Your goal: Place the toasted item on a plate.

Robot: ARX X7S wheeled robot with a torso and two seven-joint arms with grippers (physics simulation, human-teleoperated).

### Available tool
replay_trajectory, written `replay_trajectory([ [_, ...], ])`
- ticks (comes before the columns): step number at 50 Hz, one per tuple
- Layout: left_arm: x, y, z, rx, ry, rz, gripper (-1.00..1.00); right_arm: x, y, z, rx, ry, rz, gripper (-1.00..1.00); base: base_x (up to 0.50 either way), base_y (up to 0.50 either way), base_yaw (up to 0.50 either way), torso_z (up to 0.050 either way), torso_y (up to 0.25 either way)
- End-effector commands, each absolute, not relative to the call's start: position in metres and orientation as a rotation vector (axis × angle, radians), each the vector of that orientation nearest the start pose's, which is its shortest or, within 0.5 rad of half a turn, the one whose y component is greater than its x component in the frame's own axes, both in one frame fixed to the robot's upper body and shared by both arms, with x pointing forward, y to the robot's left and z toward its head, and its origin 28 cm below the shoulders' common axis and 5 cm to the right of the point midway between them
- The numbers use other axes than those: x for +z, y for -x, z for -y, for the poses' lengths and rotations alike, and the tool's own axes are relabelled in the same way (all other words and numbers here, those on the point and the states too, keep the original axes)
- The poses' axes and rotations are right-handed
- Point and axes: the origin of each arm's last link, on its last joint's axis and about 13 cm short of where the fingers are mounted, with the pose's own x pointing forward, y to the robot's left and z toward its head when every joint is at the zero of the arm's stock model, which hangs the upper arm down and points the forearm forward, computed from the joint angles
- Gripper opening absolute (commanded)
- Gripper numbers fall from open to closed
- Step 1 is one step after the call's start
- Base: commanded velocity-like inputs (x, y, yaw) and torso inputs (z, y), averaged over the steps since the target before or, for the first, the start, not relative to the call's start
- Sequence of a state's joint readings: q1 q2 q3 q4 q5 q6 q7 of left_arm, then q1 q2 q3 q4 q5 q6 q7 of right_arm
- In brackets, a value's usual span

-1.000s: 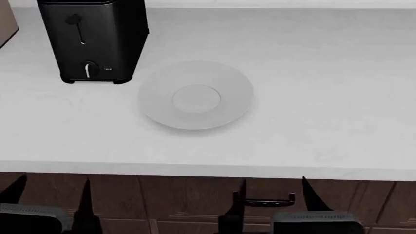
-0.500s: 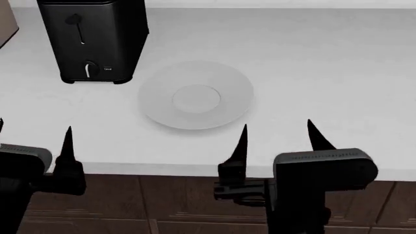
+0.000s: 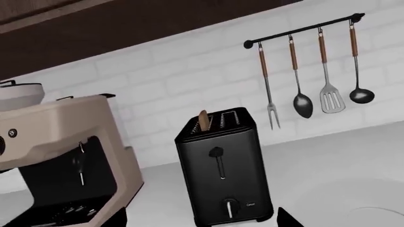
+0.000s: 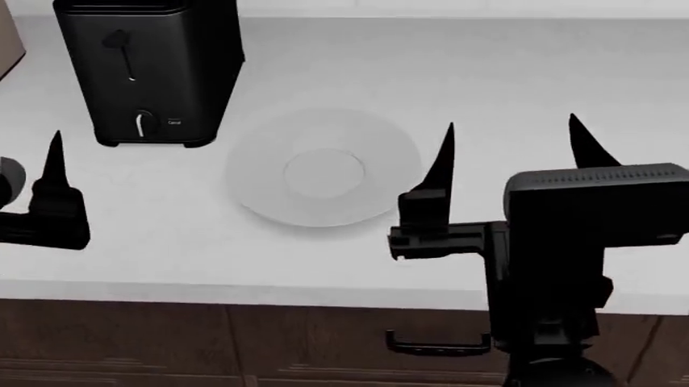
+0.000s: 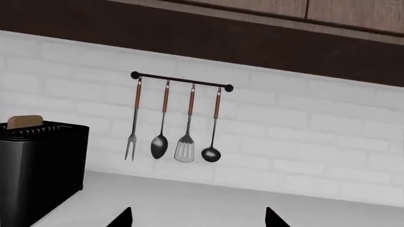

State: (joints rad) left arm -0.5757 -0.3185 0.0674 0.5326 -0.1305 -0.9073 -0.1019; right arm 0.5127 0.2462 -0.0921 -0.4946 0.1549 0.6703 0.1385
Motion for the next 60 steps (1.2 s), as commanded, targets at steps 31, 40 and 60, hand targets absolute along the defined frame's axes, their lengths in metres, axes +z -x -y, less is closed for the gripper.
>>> replay_trajectory([
  [31, 0.262, -0.243, -0.269, 0.123, -0.204, 0.25, 1.0, 0.221, -0.265, 0.123, -0.019, 0.143, 0.377, 1.0, 0.25, 0.0, 0.0, 0.0, 0.0],
  [40, 0.263, -0.239, -0.271, 0.124, -0.209, 0.252, 1.0, 0.222, -0.264, 0.123, -0.021, 0.145, 0.38, 1.0, 0.24, 0.0, 0.0, 0.0, 0.0],
  [60, 0.267, -0.236, -0.272, 0.133, -0.216, 0.252, 1.0, 0.221, -0.265, 0.122, -0.022, 0.146, 0.381, 1.0, 0.24, 0.0, 0.0, 0.0, 0.0],
])
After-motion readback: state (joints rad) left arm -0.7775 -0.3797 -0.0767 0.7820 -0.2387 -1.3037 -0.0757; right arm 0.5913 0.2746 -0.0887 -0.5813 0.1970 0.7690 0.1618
